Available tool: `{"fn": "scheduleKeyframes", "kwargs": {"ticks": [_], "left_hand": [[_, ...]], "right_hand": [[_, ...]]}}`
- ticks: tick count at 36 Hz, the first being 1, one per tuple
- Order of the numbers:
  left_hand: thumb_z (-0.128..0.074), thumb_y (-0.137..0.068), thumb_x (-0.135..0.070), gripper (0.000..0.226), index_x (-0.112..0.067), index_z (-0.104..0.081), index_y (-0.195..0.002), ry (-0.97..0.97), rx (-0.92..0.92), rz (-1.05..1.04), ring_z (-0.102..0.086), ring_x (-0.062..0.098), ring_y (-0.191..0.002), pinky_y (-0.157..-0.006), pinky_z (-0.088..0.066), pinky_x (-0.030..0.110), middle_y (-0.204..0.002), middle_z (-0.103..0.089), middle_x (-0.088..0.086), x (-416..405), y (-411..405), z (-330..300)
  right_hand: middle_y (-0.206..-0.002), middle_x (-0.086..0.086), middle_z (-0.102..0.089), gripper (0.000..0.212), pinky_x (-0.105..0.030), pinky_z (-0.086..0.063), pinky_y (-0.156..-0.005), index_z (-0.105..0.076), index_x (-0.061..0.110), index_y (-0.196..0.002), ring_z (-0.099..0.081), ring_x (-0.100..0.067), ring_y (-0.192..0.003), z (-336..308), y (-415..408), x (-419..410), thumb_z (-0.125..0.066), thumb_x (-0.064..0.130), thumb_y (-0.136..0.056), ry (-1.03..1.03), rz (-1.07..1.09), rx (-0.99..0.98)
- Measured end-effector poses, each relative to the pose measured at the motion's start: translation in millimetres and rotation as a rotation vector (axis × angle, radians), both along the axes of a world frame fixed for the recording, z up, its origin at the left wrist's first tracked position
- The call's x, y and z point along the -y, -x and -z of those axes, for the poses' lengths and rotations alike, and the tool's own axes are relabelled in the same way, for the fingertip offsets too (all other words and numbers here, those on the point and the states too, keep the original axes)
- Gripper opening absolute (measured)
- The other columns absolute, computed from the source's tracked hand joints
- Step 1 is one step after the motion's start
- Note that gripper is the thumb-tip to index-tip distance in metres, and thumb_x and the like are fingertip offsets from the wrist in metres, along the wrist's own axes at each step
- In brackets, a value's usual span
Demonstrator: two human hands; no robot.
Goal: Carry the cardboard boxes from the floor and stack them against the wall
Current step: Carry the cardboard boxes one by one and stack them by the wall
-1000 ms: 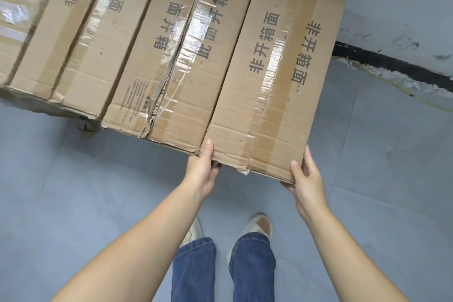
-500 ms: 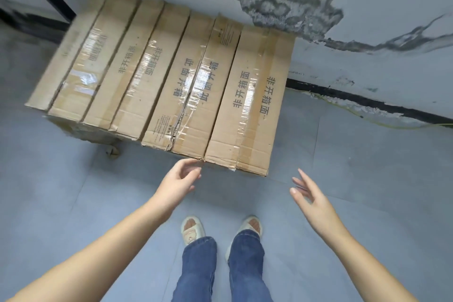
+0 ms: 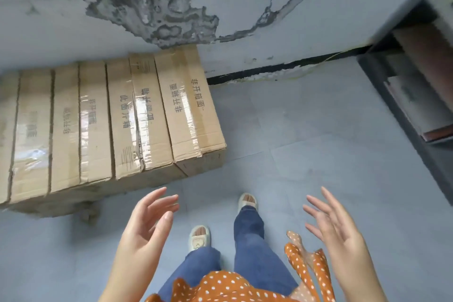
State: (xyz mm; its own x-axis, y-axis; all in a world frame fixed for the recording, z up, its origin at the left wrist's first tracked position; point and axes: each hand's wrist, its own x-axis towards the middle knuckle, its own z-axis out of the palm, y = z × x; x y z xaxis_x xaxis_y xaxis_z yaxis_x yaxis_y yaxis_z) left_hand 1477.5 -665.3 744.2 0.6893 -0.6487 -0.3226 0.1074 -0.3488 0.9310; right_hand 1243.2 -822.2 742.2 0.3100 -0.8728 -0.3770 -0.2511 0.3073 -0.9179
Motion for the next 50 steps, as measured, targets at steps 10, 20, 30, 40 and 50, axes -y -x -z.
{"fn": "scheduleKeyframes", "kwargs": {"ticks": [10,20,30,40,50], "left_hand": [[-0.061,-0.087,-0.026,0.029,-0.024,-0.057,-0.116,0.085,0.091,0.501,-0.066,0.012,-0.098,-0.082,-0.052,0.018,-0.109,-0.069,-0.003,-19.4,4.4,-5.0],[-0.053,-0.078,-0.018,0.039,-0.021,-0.056,-0.117,0.137,0.076,0.899,-0.067,0.01,-0.095,-0.082,-0.052,0.018,-0.107,-0.07,-0.004,-30.7,71.4,-15.5],[-0.063,-0.076,-0.041,0.027,-0.051,-0.062,-0.1,0.18,0.03,1.232,-0.068,0.006,-0.093,-0.082,-0.053,0.022,-0.106,-0.07,-0.009,-117.5,243.3,-16.7],[-0.058,-0.076,-0.019,0.04,-0.054,-0.063,-0.093,0.126,0.022,1.643,-0.068,0.008,-0.092,-0.082,-0.054,0.026,-0.102,-0.072,-0.008,-228.2,430.0,-23.2],[-0.06,-0.083,-0.011,0.038,-0.046,-0.061,-0.098,0.14,0.039,1.872,-0.068,0.007,-0.09,-0.078,-0.054,0.018,-0.099,-0.072,-0.01,-255.2,587.0,-17.9]], "right_hand": [[-0.113,0.015,-0.069,0.093,-0.026,-0.055,-0.086,-0.053,0.034,-0.12,-0.065,-0.007,-0.104,-6.0,52.6,-154.4,-0.066,0.087,-0.045,0.09,0.606,0.035],[-0.113,0.014,-0.068,0.094,-0.021,-0.057,-0.075,-0.053,0.03,-0.121,-0.067,-0.007,-0.101,-11.9,112.0,-278.7,-0.065,0.087,-0.047,0.147,1.011,-0.002],[-0.115,0.019,-0.066,0.09,-0.027,-0.057,-0.08,-0.053,0.038,-0.12,-0.065,-0.004,-0.104,-16.1,225.9,-450.4,-0.058,0.091,-0.047,0.186,1.319,-0.107],[-0.111,0.022,-0.067,0.096,-0.021,-0.057,-0.073,-0.054,0.039,-0.115,-0.066,-0.002,-0.1,-17.1,328.8,-628.6,-0.058,0.094,-0.037,0.146,1.747,-0.129],[-0.11,0.003,-0.07,0.04,-0.018,-0.056,-0.066,-0.055,0.035,-0.112,-0.067,-0.003,-0.094,10.8,410.5,-682.7,-0.066,0.052,-0.077,0.121,2.035,-0.082]]}}
